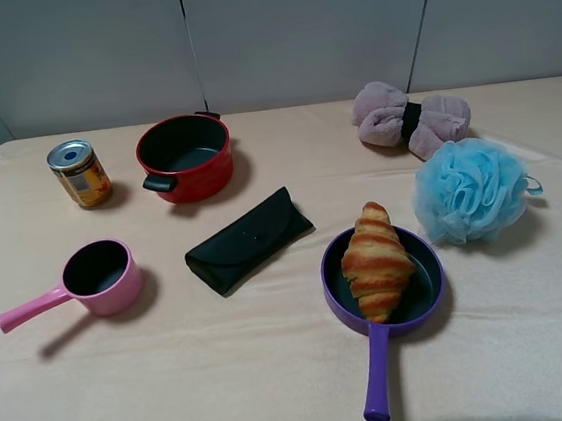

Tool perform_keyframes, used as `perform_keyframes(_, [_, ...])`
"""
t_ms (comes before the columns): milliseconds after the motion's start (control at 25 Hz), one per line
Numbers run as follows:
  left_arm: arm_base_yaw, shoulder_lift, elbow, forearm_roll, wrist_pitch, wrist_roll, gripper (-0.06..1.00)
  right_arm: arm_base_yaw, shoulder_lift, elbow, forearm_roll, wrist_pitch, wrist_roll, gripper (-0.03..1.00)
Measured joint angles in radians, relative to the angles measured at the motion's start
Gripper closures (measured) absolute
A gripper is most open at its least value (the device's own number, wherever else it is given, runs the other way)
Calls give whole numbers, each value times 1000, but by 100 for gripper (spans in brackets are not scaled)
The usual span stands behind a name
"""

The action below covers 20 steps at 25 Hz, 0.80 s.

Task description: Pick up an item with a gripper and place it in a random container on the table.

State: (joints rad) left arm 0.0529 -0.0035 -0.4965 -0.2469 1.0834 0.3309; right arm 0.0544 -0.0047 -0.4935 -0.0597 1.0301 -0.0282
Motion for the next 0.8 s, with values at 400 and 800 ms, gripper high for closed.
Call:
perform_keyframes(400, [0, 0, 0, 0, 0, 0, -5, 0, -2, 0, 16, 0, -26, 27])
perform_keyframes(800, [0, 0, 0, 0, 0, 0, -5, 0, -2, 0, 16, 0, -26, 27])
